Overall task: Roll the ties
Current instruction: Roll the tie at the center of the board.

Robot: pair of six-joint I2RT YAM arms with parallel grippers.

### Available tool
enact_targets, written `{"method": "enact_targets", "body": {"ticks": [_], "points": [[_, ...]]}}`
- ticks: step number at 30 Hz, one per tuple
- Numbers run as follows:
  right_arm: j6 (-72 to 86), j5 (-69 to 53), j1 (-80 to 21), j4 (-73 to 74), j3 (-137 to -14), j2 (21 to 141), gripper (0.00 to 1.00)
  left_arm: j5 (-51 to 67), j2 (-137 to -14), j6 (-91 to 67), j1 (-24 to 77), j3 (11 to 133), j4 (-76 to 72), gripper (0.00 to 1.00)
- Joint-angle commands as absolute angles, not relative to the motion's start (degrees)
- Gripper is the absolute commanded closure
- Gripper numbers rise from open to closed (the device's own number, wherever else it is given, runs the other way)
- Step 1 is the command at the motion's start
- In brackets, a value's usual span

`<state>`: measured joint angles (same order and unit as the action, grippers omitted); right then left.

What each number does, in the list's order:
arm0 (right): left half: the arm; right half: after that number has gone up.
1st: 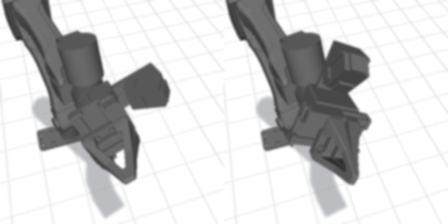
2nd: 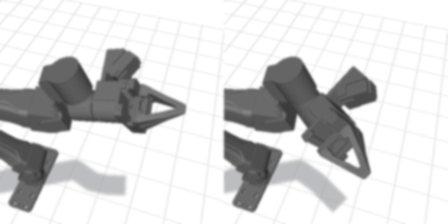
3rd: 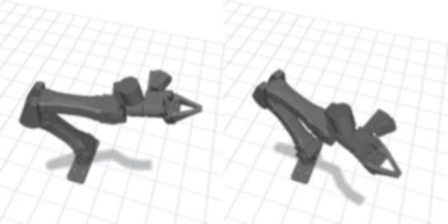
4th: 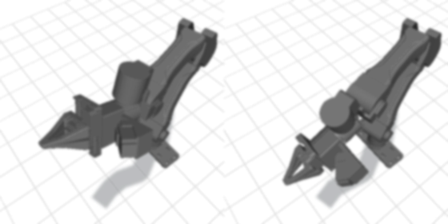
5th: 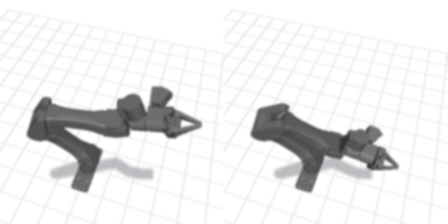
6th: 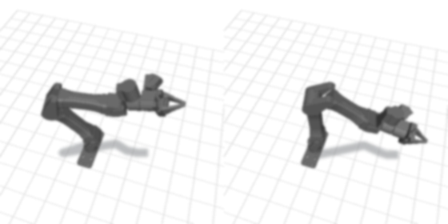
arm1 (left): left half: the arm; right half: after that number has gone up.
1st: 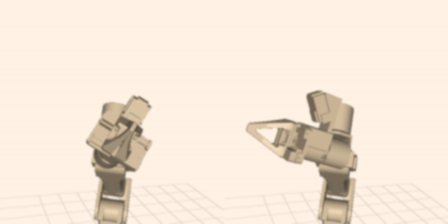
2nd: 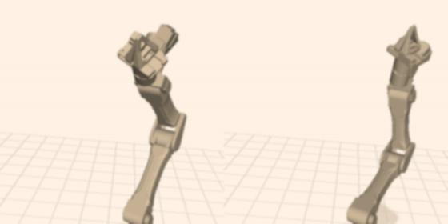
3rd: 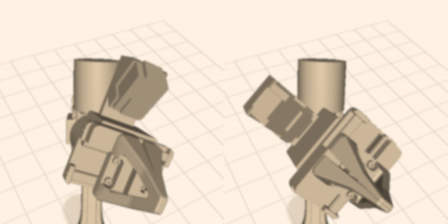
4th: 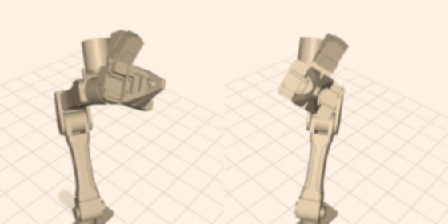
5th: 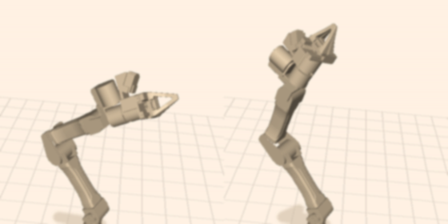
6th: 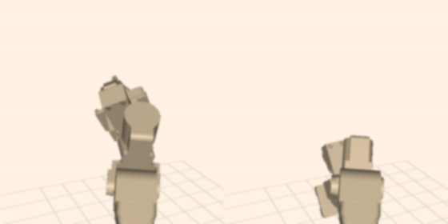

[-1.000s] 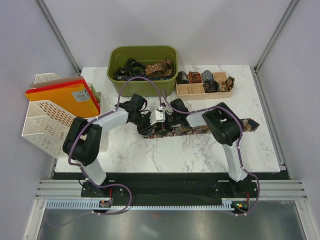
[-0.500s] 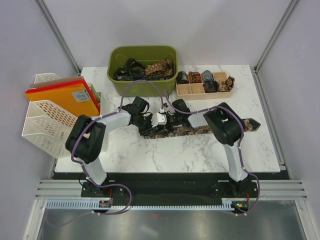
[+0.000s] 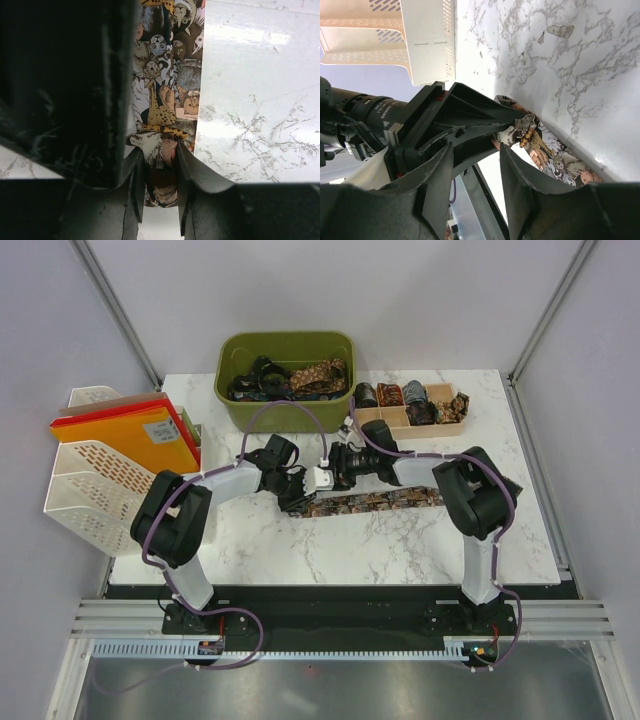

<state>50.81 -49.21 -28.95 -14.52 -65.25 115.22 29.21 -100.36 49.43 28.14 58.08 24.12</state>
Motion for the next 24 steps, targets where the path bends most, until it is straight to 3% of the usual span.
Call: {"method": "enact_targets", "body": {"ticks": [1, 8, 16, 24], "points": [[52.1, -49.7, -30.1, -15.3, -64.1, 115.3, 0.5, 26.5, -101.6, 51.5, 28.3, 55.5, 27.1, 0.66], [52.6, -48.3, -30.8, -17.1, -61.1, 116.5, 0.54, 26.2, -102.0, 51.5, 28.3, 55.7, 26.9, 0.67], [55.3, -46.1, -31.8, -22.7, -61.4, 118.6, 0.49, 26.4, -102.0, 51.6, 28.2, 55.6, 26.7, 0.67], [57.2, -46.3, -32.7, -26.3, -61.9, 120.8, 0.54, 25.9, -101.5, 51.9, 28.2, 54.9, 26.7, 0.67]]}}
